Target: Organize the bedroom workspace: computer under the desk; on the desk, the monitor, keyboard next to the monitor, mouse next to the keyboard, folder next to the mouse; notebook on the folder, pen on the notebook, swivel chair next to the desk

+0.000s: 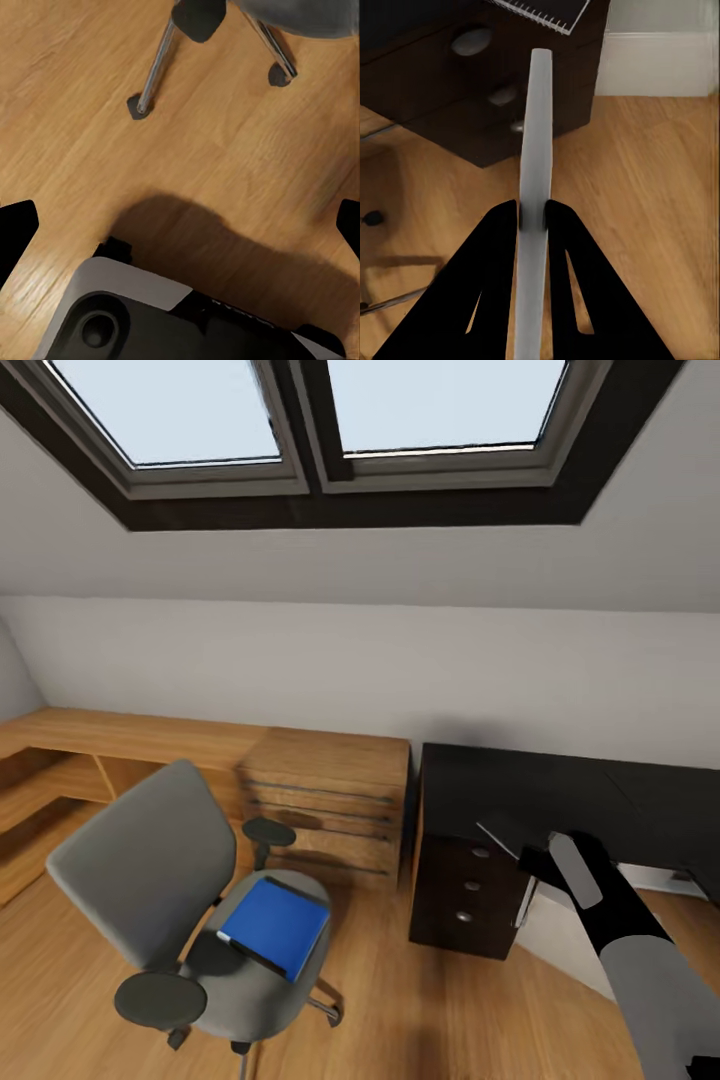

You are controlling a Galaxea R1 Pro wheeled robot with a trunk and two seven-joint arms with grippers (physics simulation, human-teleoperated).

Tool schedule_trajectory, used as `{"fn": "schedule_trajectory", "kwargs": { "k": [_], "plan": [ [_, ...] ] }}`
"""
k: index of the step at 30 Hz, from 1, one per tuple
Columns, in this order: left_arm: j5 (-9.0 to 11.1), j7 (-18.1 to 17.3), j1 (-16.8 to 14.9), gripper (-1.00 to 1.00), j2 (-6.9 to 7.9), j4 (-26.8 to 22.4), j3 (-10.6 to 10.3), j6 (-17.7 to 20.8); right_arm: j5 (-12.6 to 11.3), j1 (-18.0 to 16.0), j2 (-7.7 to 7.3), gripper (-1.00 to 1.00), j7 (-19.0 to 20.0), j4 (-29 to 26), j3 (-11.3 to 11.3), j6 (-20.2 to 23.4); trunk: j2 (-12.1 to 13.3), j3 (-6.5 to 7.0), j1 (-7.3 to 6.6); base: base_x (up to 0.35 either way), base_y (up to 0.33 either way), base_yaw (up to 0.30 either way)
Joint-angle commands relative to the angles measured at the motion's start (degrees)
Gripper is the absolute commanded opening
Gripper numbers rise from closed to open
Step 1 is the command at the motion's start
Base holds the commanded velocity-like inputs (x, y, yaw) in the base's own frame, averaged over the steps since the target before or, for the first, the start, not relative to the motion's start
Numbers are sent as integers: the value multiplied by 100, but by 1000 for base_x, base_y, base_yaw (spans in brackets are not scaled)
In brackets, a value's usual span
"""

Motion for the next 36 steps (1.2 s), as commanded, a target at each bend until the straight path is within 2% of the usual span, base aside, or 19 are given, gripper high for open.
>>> {"fn": "schedule_trajectory", "kwargs": {
  "k": [1,8,18,29,36],
  "plan": [
    [15,-12,-2,100,-14,-5,18,13,-67,-5,-11,-100,-57,-6,1,6,-11,-12,2,-96,-153,-246],
    [-126,-12,-2,100,-72,11,19,-17,-70,-5,-44,-100,-57,-6,1,6,-11,-11,2,-146,-230,-244],
    [-147,-12,-2,100,-81,14,19,-22,-62,-5,-49,-100,-58,-6,1,6,-11,-11,2,-74,-114,-230],
    [-152,-12,-2,100,-108,20,19,-22,-61,-5,-49,-100,-62,-6,4,6,-11,-13,2,2,-91,-200],
    [-156,-12,-2,100,-139,22,19,-25,-61,-5,-49,-100,-57,-6,9,6,-11,-27,2,182,-208,-107]
  ]
}}
